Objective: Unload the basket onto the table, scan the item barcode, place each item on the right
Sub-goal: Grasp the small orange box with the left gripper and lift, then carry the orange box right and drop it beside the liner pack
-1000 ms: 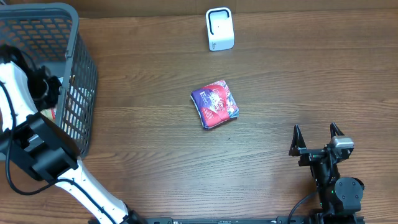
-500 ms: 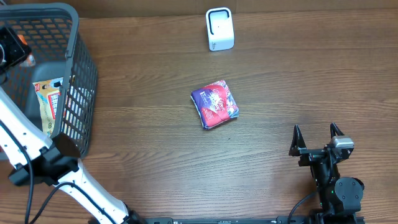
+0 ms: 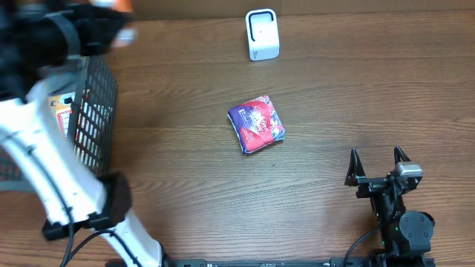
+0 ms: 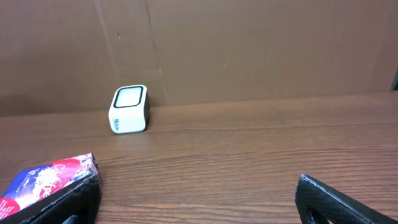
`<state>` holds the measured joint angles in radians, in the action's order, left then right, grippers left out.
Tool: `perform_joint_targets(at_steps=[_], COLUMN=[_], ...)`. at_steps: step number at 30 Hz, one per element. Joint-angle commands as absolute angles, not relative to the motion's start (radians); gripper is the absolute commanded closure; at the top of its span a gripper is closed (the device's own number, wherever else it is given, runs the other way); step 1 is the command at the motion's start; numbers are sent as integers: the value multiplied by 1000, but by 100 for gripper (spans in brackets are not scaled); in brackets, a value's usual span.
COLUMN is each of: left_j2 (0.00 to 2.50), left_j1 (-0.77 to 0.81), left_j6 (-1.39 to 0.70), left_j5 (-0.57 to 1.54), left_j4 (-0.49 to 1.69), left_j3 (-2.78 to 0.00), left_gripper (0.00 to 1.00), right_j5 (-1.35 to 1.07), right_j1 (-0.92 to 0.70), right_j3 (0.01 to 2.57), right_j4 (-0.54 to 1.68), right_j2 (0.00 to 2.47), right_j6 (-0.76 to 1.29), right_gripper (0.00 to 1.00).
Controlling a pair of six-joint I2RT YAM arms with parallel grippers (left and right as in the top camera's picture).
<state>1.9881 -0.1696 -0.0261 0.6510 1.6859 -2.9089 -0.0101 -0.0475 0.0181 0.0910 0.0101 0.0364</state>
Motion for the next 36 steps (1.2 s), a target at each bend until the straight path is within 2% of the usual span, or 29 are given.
perform_joint_targets(at_steps=[1,6,11,16,23,25,26,31,36], left_j2=[2009,2062,2172,2331,2509,2531,2533,2523,2503], left_j1=[88,350,519,601,620,618,617,608,561], left_j6=[-15,-15,-102,-185,-241,-240,-239,-221,-216], left_j5=[588,454,352,278,281,281,281,282,282], left_j4=[1689,1675,1578,1458,1408,1409,1412,1441,1586], left_j3=[-2819,-2658,-2518,-2437,-2437,-2437,-2436,-2469,-2682], left_gripper=[96,96,96,96,95,65,56,48,44], right_j5=[-1,-1,-1,-1,-1,-1,-1,-1,-1], right_j1=[-46,-46,-46,-46,-46,-46,-46,-46,-46], right_j3=[8,8,8,8,8,8,8,8,8], right_j4=[84,84,84,84,84,84,84,84,84], right_j2=[3,3,3,3,3,3,3,3,3], right_j6=[33,33,33,33,33,33,33,33,33], right_gripper=[0,0,0,0,0,0,0,0,0])
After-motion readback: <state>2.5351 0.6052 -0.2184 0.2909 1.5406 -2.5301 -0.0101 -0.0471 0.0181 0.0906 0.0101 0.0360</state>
